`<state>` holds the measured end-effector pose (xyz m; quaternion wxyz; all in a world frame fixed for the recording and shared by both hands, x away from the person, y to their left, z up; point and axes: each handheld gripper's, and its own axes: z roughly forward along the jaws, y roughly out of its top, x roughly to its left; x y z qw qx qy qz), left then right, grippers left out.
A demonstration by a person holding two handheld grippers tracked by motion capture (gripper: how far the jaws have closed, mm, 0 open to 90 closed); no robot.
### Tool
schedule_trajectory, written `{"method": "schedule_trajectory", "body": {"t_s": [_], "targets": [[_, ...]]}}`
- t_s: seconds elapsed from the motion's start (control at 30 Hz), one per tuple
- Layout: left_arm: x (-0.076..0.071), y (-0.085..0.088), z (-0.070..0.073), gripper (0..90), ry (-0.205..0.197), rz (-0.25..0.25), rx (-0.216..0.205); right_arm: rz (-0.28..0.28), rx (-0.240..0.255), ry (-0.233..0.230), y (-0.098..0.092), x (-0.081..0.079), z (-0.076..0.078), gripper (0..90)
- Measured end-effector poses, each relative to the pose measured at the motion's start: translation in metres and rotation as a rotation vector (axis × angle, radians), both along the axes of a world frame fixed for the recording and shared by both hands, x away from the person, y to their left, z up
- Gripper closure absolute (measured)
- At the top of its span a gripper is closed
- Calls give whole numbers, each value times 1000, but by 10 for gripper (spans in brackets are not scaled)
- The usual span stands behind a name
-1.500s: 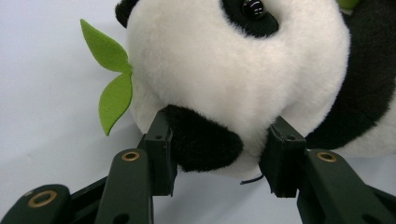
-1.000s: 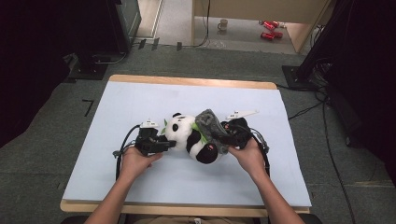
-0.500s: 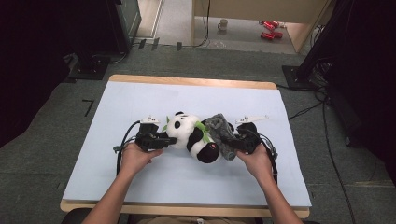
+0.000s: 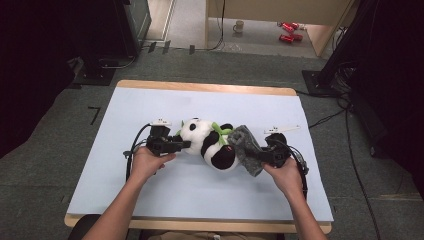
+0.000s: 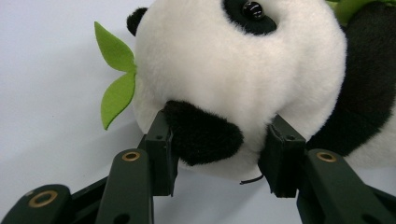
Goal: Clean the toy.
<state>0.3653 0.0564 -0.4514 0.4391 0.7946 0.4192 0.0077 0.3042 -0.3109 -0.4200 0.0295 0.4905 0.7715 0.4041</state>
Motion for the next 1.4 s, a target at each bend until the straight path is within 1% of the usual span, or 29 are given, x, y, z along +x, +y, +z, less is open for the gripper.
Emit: {"method": "schedule_trajectory", "body": {"t_s": [0.1, 0.2, 0.33, 0.47, 0.53, 0.57, 0.63, 0.67, 0.73, 0.77, 0.8, 0.87, 0.97, 1.17, 1.27, 1.33, 1.4], "targets": [[-1, -1, 0, 535, -5, 0, 3, 0, 56, -38, 1, -7, 13, 790], [-1, -1, 0, 536, -6, 2, 0, -1, 101, -89, 2, -13, 31, 790], [-2, -1, 0, 535, -8, 0, 5, 20, 91, -134, 9, -17, 53, 788], [-3, -1, -1, 535, -12, 6, -5, 57, 117, -140, 16, -19, 70, 788], [-3, -1, -1, 536, -15, 5, -5, 87, 138, -138, 24, -21, 74, 787], [-3, -1, -2, 535, -14, 6, -6, 102, 145, -130, 29, -21, 74, 785], [-4, -1, -2, 535, -13, 6, -4, 131, 133, -112, 39, -20, 71, 783], [-4, -1, -2, 535, -13, 5, -1, 141, 118, -99, 44, -19, 67, 782], [-5, -2, -2, 535, -16, -6, 14, 146, 61, -75, 53, -17, 58, 782], [-6, -2, -2, 535, -24, -10, 24, 147, 45, -70, 55, -15, 52, 781], [-7, -2, -3, 535, -25, -12, 28, 145, 41, -58, 55, -14, 48, 781], [-7, -2, -3, 535, -24, -12, 28, 130, 24, -61, 52, -12, 43, 781], [-7, -2, -3, 535, -23, -11, 24, 105, 39, -56, 44, -11, 41, 781], [-7, -2, -3, 534, -24, -15, 26, 109, 48, -56, 40, -12, 38, 781], [-7, -2, -3, 533, -24, -16, 26, 94, 48, -53, 34, -11, 34, 782], [-7, -1, -3, 534, -22, -16, 28, 70, 26, -45, 30, -10, 32, 783], [-7, -1, -3, 533, -16, -12, 25, 49, -19, -29, 27, -9, 28, 785]]}}
